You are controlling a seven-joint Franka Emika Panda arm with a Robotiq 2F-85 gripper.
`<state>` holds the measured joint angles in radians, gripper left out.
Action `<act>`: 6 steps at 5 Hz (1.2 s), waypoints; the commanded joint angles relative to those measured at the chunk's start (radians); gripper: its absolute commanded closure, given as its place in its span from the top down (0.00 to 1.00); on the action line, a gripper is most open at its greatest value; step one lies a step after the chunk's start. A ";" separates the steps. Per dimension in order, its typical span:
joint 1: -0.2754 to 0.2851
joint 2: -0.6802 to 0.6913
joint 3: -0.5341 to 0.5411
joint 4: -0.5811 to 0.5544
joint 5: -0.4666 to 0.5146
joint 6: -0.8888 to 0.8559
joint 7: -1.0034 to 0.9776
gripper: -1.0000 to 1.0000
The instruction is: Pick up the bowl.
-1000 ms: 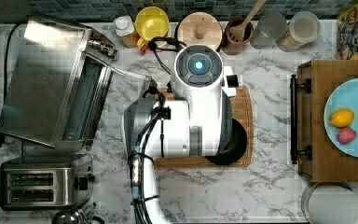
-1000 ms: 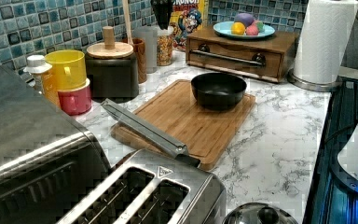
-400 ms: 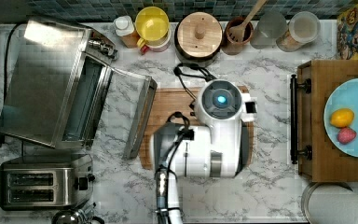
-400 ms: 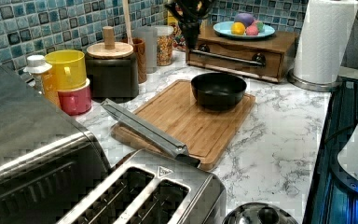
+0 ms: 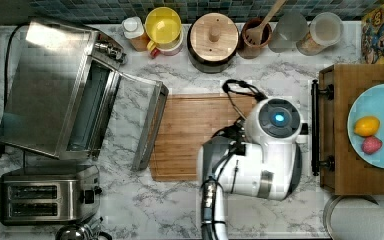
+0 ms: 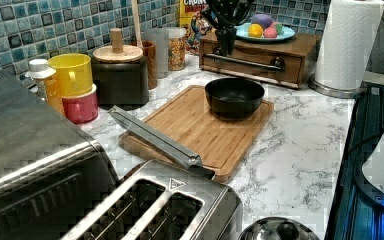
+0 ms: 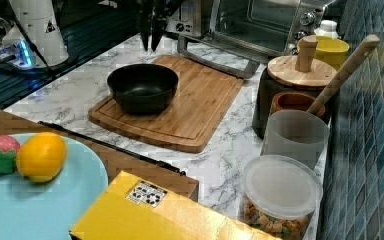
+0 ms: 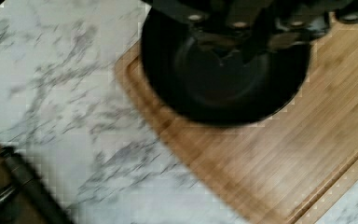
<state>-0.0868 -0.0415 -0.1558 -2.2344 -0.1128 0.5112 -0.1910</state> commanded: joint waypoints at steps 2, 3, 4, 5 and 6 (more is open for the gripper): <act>-0.073 -0.115 -0.054 -0.215 0.004 0.114 -0.214 0.50; -0.068 -0.064 -0.070 -0.221 0.015 0.150 -0.267 0.50; -0.082 -0.064 -0.055 -0.258 -0.027 0.215 -0.242 0.50; -0.098 -0.044 -0.052 -0.268 -0.006 0.250 -0.262 0.50; -0.091 -0.024 -0.061 -0.272 -0.006 0.258 -0.265 0.50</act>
<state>-0.1765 -0.0344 -0.2104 -2.4629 -0.1191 0.7583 -0.4275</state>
